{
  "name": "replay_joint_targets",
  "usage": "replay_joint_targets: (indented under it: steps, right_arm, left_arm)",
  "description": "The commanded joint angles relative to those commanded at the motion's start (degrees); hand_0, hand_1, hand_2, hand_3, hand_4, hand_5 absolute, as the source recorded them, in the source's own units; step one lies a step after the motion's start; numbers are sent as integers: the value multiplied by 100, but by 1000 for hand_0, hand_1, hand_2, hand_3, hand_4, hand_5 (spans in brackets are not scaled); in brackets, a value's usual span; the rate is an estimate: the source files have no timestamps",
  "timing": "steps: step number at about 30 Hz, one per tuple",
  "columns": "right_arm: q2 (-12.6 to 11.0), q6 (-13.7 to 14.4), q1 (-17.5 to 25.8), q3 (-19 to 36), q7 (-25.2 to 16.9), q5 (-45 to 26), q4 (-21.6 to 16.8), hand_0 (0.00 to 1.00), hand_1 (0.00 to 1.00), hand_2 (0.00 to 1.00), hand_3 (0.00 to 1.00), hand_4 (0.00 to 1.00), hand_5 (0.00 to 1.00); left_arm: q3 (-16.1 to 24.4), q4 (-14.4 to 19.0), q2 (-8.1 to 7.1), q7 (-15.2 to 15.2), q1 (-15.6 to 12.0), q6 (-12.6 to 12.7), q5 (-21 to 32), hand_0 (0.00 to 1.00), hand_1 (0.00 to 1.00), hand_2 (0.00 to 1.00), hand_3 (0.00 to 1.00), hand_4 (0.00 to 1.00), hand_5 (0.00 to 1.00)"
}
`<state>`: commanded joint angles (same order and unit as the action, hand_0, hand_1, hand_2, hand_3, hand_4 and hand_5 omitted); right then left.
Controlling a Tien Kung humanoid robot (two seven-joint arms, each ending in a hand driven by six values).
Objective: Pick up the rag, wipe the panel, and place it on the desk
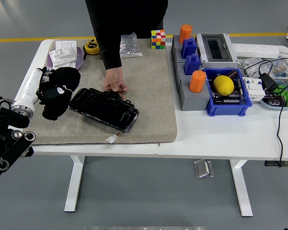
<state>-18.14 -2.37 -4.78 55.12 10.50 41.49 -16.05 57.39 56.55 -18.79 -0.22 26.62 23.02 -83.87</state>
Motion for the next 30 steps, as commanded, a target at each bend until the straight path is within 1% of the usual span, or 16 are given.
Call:
replay_joint_targets:
  steps: [4, 9, 12, 16, 20, 25, 30]
  right_arm:
    - [-5, 2, -10, -12, -4, 1, -10, 717, 594, 661, 574, 972, 530]
    - [-14, 4, -22, -19, -5, 0, -16, 717, 594, 661, 574, 972, 530]
    - [-16, -3, -18, -11, -4, -4, -10, 717, 594, 661, 574, 972, 530]
    - [-16, -3, -21, -2, -11, 1, -16, 717, 594, 661, 574, 973, 531]
    - [-16, -2, -23, -1, -20, 2, -25, 717, 594, 661, 574, 973, 531]
    - [-29, -14, -14, -11, -20, -4, -22, 717, 594, 661, 574, 973, 531]
    - [-46, -13, -28, -13, -20, -4, -26, 717, 594, 661, 574, 973, 531]
  left_arm:
    - [-106, -186, 40, -30, 74, 17, 20, 270, 293, 513, 335, 216, 2]
    - [-190, -267, 64, 50, 150, -13, -262, 270, 293, 513, 335, 216, 2]
    - [-253, -260, 84, 143, 198, -67, -414, 272, 294, 514, 337, 219, 2]
    - [-435, -261, 102, 241, 257, -158, -472, 272, 295, 513, 344, 224, 2]
    - [-598, -251, 139, 307, 280, -197, -523, 272, 295, 513, 344, 224, 2]
    - [-765, -172, 168, 394, 299, -225, -576, 272, 297, 515, 346, 227, 2]
    - [-952, -54, 162, 451, 324, -261, -566, 272, 298, 515, 353, 234, 2]
